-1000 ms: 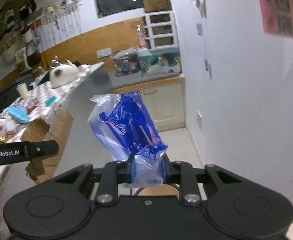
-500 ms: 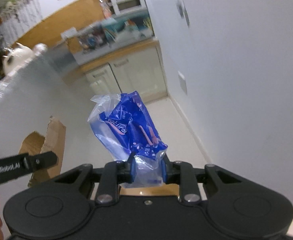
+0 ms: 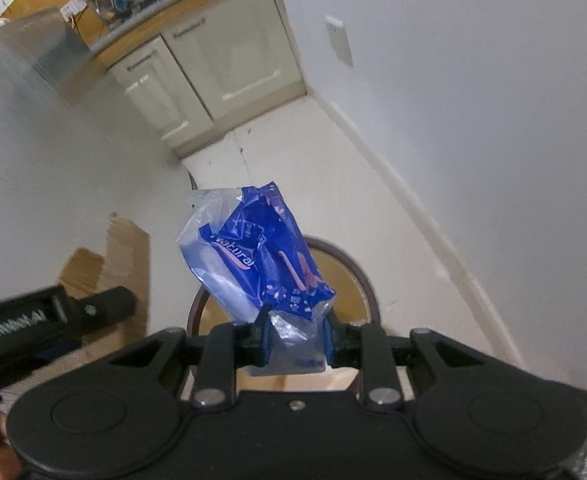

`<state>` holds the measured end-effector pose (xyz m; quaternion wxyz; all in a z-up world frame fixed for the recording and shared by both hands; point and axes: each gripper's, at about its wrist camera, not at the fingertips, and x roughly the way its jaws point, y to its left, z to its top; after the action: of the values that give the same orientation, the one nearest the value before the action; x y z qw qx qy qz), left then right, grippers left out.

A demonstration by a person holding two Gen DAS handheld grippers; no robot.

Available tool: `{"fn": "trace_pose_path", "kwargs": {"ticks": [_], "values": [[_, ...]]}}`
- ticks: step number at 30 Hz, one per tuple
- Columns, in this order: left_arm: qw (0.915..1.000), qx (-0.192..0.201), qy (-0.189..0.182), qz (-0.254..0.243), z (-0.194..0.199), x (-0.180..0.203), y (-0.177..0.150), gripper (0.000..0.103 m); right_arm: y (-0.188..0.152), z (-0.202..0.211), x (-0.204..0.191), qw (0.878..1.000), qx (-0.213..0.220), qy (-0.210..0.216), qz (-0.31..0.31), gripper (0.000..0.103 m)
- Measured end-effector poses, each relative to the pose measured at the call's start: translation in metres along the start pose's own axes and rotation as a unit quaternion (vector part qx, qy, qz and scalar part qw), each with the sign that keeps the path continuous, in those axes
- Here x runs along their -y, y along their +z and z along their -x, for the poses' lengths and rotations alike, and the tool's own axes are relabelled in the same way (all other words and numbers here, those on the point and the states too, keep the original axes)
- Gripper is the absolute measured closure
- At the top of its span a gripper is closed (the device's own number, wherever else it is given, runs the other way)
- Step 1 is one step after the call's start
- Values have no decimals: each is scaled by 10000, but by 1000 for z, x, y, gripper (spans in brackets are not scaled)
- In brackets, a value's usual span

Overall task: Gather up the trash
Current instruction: 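Carry the cardboard and blue bag with both grippers over the floor bin, then open the right gripper dropping the blue bag while the left gripper drops the cardboard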

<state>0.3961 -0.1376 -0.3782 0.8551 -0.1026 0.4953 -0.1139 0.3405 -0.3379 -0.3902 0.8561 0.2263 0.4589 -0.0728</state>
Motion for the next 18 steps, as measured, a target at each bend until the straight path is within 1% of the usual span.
{"fn": "trace_pose_path", "kwargs": {"ticks": [2, 4, 9, 12, 15, 18], "values": [[9999, -116, -8, 88, -12, -6, -2, 52, 0, -15, 5, 9998, -141, 91, -106, 78], [9997, -210, -33, 152, -23, -11, 0, 52, 0, -29, 6, 9997, -243, 37, -82, 78], [9995, -278, -83, 139, -41, -15, 4, 52, -4, -57, 4, 9985, -519, -50, 184, 77], [9985, -407, -188, 308, -53, -22, 0, 52, -7, -72, 4, 9973, -634, -144, 335, 77], [9974, -578, -151, 402, -62, -26, -9, 52, -8, -86, 10, 9964, -787, -214, 250, 77], [9970, -635, -143, 424, -69, -27, -13, 52, -8, -95, 12, 9959, -847, -246, 180, 76]]}}
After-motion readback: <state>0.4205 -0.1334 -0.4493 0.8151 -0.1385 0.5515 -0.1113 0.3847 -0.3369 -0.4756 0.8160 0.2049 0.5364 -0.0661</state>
